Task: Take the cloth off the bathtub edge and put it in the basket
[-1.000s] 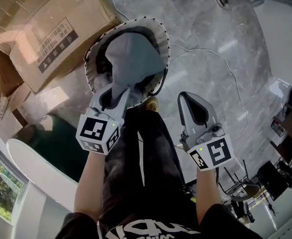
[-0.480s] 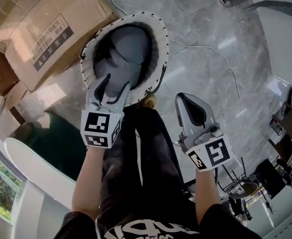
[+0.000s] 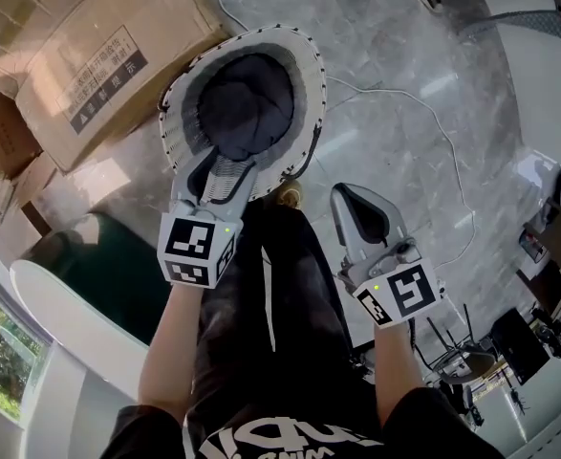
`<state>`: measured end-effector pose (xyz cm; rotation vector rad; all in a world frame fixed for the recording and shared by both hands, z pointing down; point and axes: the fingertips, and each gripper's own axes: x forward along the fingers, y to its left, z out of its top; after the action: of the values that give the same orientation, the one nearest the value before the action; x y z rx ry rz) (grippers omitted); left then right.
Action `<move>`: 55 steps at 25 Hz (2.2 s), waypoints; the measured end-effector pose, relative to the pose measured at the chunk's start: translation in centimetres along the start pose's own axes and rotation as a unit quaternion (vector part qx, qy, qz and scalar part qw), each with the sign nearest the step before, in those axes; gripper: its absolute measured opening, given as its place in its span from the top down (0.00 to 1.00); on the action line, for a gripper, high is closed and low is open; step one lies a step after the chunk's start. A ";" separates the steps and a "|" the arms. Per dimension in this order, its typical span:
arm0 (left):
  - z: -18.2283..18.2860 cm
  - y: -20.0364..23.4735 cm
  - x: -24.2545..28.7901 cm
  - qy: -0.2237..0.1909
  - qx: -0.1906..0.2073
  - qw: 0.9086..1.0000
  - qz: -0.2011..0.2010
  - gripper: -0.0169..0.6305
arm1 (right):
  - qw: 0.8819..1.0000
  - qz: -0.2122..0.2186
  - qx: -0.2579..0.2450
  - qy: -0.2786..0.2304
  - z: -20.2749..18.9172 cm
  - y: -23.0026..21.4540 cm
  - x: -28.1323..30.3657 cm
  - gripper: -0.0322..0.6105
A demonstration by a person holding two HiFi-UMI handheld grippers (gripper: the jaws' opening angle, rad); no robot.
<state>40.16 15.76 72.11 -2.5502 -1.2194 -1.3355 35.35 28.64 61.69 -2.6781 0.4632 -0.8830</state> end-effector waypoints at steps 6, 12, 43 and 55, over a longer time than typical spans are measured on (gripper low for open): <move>2.2 -2.2 -3.2 -0.003 -0.003 1.000 -0.009 0.63 | 1.000 0.024 -0.010 -0.008 2.7 2.7 -1.4 0.94; 6.2 -5.7 -7.5 -0.029 -0.009 0.999 -0.025 0.82 | 0.998 0.060 -0.025 0.000 4.6 5.6 -3.9 0.94; 21.4 -17.1 -29.9 -0.225 0.089 0.966 -0.088 0.98 | 0.978 0.091 -0.114 -0.147 18.3 14.9 -17.4 0.94; 22.5 -17.2 -32.6 -0.269 0.145 0.950 -0.064 0.98 | 0.972 0.096 -0.123 -0.174 20.4 15.9 -18.1 0.94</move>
<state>33.82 14.98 29.39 -2.7255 -1.5368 -0.4100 30.69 24.50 30.74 -2.8608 0.7723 -0.3076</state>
